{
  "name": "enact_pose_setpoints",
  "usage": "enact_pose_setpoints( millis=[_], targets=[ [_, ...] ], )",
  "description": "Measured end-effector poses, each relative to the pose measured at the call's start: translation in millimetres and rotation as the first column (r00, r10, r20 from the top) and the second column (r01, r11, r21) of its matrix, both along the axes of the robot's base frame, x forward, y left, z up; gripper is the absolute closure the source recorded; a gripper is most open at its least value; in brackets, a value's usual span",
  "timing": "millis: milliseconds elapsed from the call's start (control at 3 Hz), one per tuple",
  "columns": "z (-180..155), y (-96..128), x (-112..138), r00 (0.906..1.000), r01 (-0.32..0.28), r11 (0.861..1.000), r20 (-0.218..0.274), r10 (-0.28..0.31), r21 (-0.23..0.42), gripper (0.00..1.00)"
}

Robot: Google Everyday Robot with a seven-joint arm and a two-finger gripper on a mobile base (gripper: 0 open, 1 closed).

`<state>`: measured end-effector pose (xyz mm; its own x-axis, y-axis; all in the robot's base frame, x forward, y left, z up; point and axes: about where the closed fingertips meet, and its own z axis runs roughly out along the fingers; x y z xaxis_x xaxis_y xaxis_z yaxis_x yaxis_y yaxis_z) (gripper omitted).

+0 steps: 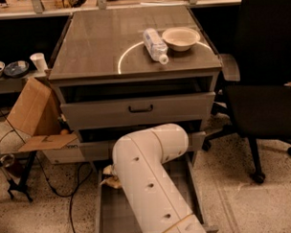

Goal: Pick brown chip bag from bottom drawer and place on counter

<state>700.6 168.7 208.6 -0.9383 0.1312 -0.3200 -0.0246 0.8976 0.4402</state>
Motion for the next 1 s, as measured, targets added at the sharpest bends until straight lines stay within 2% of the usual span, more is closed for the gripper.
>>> enact_pose_setpoints(
  millis=[333,667,1000],
  targets=[
    [-14,-8,2,0.9978,0.054,0.995,-0.034,-0.057,-0.087,0.62],
    [-16,-20,-3,0.9938,0.096,0.984,-0.041,-0.103,-0.151,0.86],
    [2,-46,-14,0.9902,0.136,0.971,-0.004,-0.139,-0.198,1.00]
  ],
)
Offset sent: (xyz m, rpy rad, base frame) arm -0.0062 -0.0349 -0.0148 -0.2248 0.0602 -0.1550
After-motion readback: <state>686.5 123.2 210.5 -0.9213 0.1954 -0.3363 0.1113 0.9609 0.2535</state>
